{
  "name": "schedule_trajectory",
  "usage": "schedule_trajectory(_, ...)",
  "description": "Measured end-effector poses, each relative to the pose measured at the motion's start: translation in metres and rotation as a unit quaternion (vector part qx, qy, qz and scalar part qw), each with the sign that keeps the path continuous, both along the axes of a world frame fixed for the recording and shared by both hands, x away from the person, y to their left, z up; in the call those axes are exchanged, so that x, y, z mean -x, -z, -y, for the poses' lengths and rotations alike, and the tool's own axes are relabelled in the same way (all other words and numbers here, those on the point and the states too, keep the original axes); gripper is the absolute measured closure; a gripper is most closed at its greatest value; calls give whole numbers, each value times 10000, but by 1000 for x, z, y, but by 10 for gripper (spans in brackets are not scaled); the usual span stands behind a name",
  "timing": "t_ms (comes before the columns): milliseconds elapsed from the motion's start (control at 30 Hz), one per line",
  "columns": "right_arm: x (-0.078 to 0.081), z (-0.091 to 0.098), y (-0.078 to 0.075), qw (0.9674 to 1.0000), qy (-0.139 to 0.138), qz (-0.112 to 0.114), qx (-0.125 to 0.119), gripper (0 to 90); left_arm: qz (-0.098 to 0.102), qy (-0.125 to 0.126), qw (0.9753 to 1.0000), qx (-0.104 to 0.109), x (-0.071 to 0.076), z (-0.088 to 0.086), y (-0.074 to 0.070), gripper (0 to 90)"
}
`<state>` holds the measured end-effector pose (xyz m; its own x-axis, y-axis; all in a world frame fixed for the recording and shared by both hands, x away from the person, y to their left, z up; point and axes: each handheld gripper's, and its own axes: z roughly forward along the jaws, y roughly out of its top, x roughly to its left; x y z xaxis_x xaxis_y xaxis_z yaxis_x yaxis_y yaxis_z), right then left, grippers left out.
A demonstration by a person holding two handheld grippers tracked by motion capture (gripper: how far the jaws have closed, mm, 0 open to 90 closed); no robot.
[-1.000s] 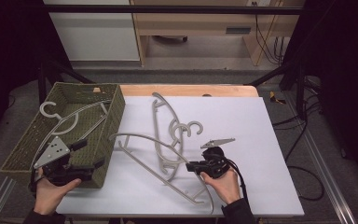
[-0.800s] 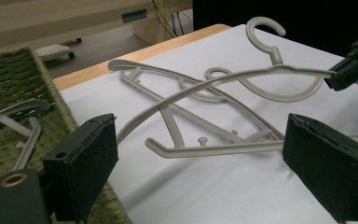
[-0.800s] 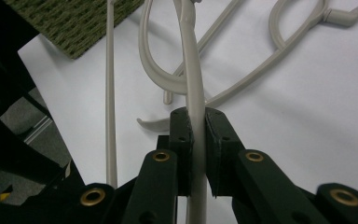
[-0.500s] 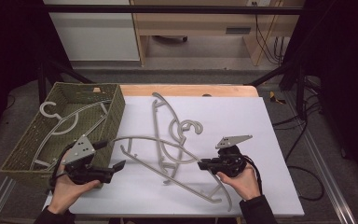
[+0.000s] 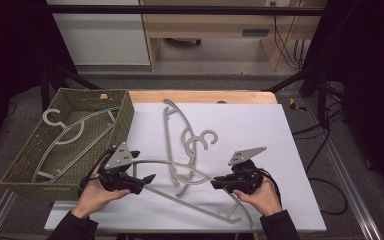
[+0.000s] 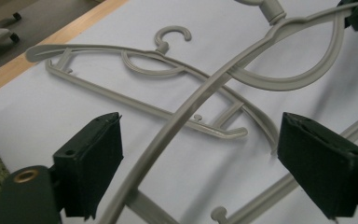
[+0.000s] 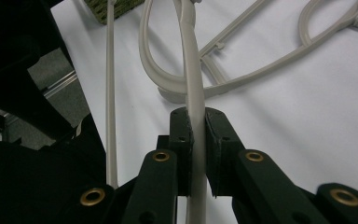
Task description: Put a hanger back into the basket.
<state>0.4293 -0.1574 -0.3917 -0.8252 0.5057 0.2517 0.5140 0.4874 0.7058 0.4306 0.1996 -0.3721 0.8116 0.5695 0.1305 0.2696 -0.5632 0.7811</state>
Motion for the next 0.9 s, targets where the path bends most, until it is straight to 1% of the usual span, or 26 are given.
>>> schedule_trajectory(67,0,-2,1,10000,-68,-20,27,822,31,44,9999,-144,-2,4,3,170)
schedule_trajectory(133,0,-3,2,9999,-114,-30,64,822,70,112,9996,-241,-4,7,5,236)
schedule_trajectory(200,1,-6,2,9999,-74,-66,58,822,95,226,9990,-370,-5,10,7,280)
schedule_trajectory(300,0,-6,3,9998,-155,-78,81,822,200,327,9973,-623,-4,17,11,368)
schedule_trajectory(367,0,-7,3,9997,-197,-60,102,822,220,415,9960,-754,-4,20,13,426)
schedule_trajectory(433,1,-8,4,9998,-166,-95,98,822,282,450,9944,-917,-3,23,15,474)
schedule_trajectory(467,1,-8,4,9996,-246,-87,106,822,283,486,9936,-975,-3,25,16,496)
schedule_trajectory(567,1,-9,4,9995,-284,-101,120,822,274,529,9921,-1103,-4,28,19,539)
schedule_trajectory(633,2,-10,4,9995,-267,-108,123,822,308,535,9908,-1208,-3,29,20,578)
schedule_trajectory(733,2,-10,4,9992,-352,-84,175,822,330,555,9893,-1309,-2,28,21,643)
schedule_trajectory(767,2,-11,5,9992,-335,-112,177,822,331,555,9892,-1315,-2,28,21,665)
schedule_trajectory(800,2,-11,5,9991,-382,-106,173,822,342,553,9893,-1305,-2,28,21,677)
schedule_trajectory(833,2,-12,5,9991,-357,-117,175,822,320,560,9895,-1295,-2,27,21,686)
schedule_trajectory(900,3,-12,5,9991,-363,-134,184,822,316,578,9889,-1330,-2,27,22,690)
